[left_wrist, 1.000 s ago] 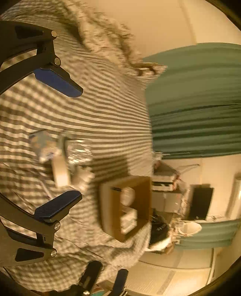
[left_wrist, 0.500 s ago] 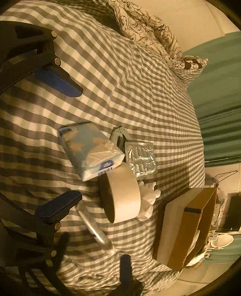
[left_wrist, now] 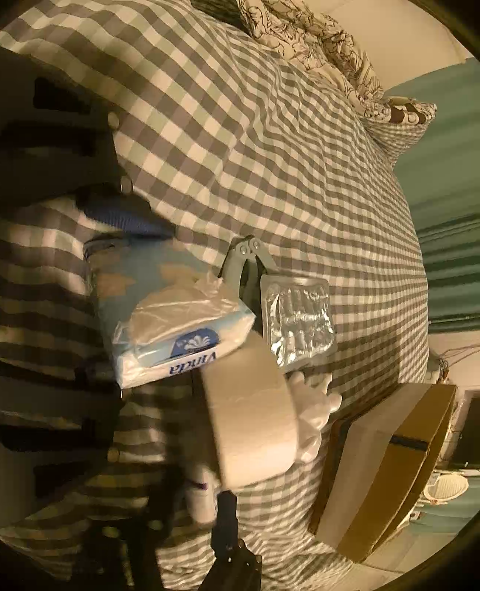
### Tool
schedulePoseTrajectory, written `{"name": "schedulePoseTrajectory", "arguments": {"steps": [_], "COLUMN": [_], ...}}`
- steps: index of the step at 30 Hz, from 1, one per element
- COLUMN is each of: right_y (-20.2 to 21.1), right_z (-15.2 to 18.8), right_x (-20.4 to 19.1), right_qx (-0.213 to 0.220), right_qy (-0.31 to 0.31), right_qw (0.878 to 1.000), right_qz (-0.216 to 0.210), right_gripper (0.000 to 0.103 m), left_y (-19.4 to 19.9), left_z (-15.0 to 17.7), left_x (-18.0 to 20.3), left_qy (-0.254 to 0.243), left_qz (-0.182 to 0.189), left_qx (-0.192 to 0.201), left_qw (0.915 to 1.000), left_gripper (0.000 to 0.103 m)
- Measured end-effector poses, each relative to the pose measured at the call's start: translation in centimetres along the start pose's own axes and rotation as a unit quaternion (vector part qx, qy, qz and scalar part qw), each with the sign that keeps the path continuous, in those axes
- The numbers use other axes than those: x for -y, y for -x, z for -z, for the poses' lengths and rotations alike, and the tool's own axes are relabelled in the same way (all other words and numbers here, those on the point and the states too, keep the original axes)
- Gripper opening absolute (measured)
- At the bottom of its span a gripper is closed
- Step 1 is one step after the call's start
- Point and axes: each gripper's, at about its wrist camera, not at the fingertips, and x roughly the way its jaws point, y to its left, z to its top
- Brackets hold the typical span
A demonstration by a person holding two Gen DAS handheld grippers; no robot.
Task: Organize objects
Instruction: 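Grasp the Vinda tissue pack with the left tool while the right tool grasps the white tube, then lower the tissue pack into the box with the left tool while the right tool releases the tube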
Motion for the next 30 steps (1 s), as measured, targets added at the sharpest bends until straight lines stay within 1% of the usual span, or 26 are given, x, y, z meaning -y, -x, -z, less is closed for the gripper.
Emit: {"name": "schedulePoseTrajectory", "arguments": {"steps": [1,2,3,4,10,16,17,21,24,25,30], "right_y": [0.2,0.5,0.8,1.2,4.3,8.0,8.4,11.4,14.3,14.5,18.4], "right_z": [0.1,0.3,0.5,0.8,1.9,3.9,3.8,4.7,5.5,4.6,4.3], "right_x": [0.1,0.2,0.4,0.4,-0.6,-2.5,-2.9,-3.5,-3.3,-3.4,-2.3], "right_qx": [0.002,0.004,0.005,0.006,0.026,0.049,0.051,0.076,0.096,0.101,0.134], "right_qy": [-0.005,-0.014,-0.025,-0.03,-0.034,-0.047,-0.046,-0.051,-0.049,-0.048,-0.056], "right_qw": [1.0,1.0,1.0,0.999,0.999,0.998,0.998,0.996,0.993,0.992,0.987], "right_qz": [-0.003,-0.009,-0.019,-0.026,-0.019,0.002,0.006,0.022,0.045,0.049,0.073], "right_gripper": [0.036,0.034,0.03,0.027,0.021,0.021,0.021,0.021,0.021,0.021,0.021], "left_y": [0.0,0.3,0.6,0.9,3.7,6.9,7.4,10.0,11.9,12.6,15.5], "left_z": [0.0,0.2,0.3,0.5,1.4,2.5,2.6,2.7,2.1,1.9,0.3], "left_x": [0.1,0.2,0.3,0.4,0.4,0.4,0.5,1.3,1.9,2.2,3.4], "left_qy": [-0.004,-0.007,-0.011,-0.014,-0.013,-0.003,-0.003,-0.012,-0.016,-0.019,-0.037], "left_qz": [0.009,0.014,0.019,0.024,0.041,0.061,0.064,0.083,0.102,0.107,0.122], "left_qx": [-0.003,-0.004,-0.004,-0.003,0.012,0.024,0.025,0.045,0.059,0.065,0.092], "left_qw": [0.9999,0.9999,0.9997,0.9996,0.999,0.9979,0.9976,0.9954,0.9929,0.992,0.9876], "left_gripper": [0.034,0.034,0.031,0.027,0.024,0.023,0.023,0.023,0.023,0.023,0.023]}}
